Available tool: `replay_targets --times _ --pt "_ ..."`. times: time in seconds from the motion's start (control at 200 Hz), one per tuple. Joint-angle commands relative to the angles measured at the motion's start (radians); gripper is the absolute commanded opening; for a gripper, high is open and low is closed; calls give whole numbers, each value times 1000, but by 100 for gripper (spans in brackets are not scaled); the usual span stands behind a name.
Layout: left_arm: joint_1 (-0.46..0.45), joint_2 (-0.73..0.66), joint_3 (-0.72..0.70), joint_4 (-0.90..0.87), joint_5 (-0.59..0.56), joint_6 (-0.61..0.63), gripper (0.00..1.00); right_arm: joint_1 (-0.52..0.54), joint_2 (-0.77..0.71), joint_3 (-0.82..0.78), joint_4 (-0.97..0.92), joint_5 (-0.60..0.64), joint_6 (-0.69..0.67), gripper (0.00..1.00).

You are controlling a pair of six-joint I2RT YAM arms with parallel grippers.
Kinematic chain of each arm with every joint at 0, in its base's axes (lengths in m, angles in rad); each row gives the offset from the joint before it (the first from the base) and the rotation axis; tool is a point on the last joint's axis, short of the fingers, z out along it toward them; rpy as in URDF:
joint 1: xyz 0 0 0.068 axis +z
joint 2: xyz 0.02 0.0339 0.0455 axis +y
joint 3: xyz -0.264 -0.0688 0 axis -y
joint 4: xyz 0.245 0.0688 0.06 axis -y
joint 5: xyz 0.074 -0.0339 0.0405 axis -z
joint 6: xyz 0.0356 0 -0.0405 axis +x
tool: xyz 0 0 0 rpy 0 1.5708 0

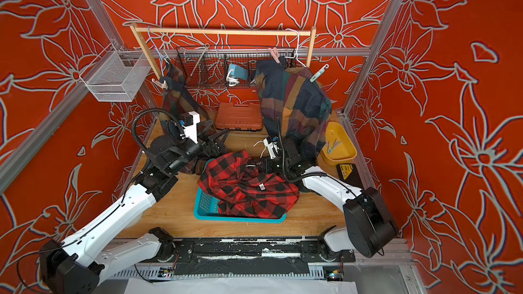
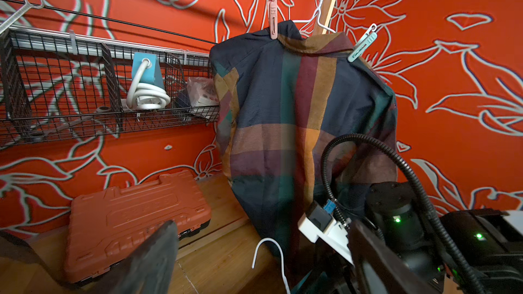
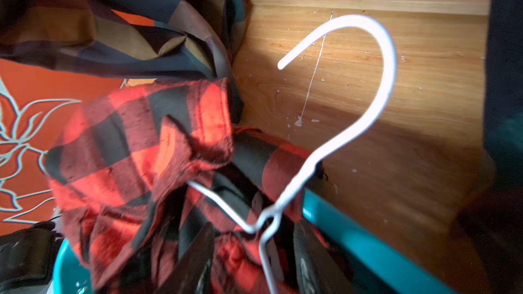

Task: Remove the clothespins securing long-sleeve shirts to the hanger
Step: Remove the long-sleeve shirt from the hanger.

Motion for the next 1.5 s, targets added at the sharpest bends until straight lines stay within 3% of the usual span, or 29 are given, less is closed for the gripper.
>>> replay_targets --times 0.0,0.225,0.265,0.355,0.445,1.011,1.231,1.496 --pt "8 -11 -5 27 16 9 90 12 38 52 85 25 21 47" --pt "8 -11 -7 27 15 13 90 14 109 99 111 23 28 43" --pt "7 -10 -8 27 16 14 90 14 118 105 115 18 31 37" --pt "7 -12 -10 26 14 16 90 14 122 114 131 5 27 12" --pt "10 -12 -9 24 11 19 90 14 96 118 126 4 6 0" --pt "9 -86 -159 83 25 -1 89 -23 -399 155 -43 19 -208 0" --pt "9 -199 -339 254 35 -61 86 -108 -471 192 -86 -99 -224 0" --pt "9 -163 -317 207 96 -35 70 -134 -501 216 -100 -130 -225 0"
